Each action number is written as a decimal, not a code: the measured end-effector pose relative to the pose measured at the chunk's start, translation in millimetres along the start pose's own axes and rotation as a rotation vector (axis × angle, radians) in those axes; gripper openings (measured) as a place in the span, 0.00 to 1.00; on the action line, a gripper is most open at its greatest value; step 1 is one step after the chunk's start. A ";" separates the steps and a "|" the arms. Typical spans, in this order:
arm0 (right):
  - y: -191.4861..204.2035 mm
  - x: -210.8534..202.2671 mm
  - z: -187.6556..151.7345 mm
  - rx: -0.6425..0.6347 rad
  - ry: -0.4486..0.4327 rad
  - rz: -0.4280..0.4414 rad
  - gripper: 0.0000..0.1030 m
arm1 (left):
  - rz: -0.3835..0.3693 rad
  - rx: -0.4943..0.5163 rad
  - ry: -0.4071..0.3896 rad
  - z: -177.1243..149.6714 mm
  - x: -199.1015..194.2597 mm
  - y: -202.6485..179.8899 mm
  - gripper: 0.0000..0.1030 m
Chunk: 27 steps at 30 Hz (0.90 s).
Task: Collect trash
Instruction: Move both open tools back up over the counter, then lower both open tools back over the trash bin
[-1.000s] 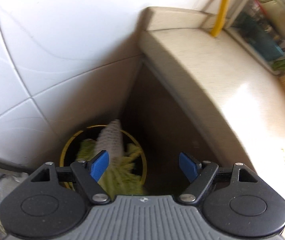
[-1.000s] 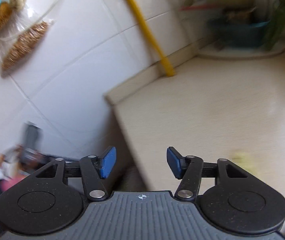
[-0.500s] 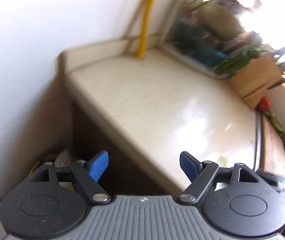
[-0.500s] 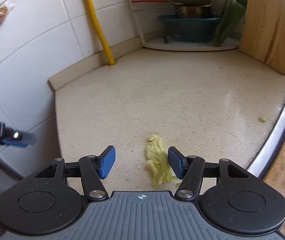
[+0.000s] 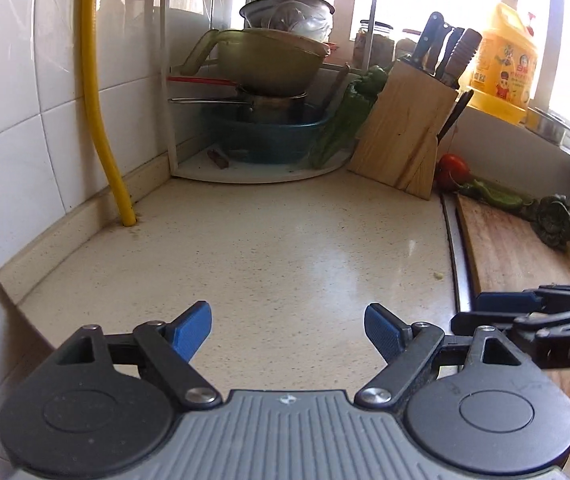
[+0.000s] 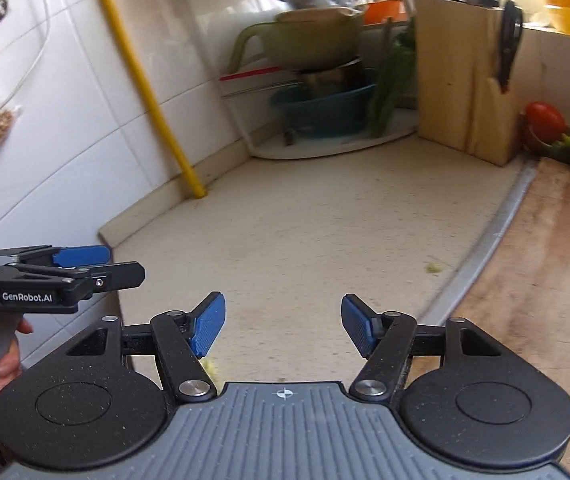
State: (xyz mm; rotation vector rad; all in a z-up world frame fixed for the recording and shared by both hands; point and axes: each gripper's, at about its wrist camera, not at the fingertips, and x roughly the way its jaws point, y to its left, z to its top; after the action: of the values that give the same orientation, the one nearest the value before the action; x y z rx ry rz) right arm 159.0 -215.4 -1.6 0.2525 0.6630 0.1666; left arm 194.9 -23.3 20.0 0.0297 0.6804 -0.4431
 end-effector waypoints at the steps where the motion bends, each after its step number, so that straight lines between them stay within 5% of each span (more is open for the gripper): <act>1: -1.2 0.0 0.0 -0.001 -0.003 -0.001 0.70 | 0.013 0.002 0.002 -1.3 0.0 -2.1 0.79; 18: 61.2 41.1 9.1 -0.201 0.083 0.250 0.72 | 0.404 -0.303 0.037 -69.3 -67.3 42.2 0.79; 27: 116.8 35.7 -12.9 -0.298 0.141 0.307 0.76 | 0.446 -0.341 0.075 -102.0 -102.2 48.7 0.80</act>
State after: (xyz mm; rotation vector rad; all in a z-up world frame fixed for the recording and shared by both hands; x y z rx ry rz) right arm 170.2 -93.1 0.8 0.0544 0.7271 0.5771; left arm 83.0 77.6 -2.6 -0.1228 0.7904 0.1058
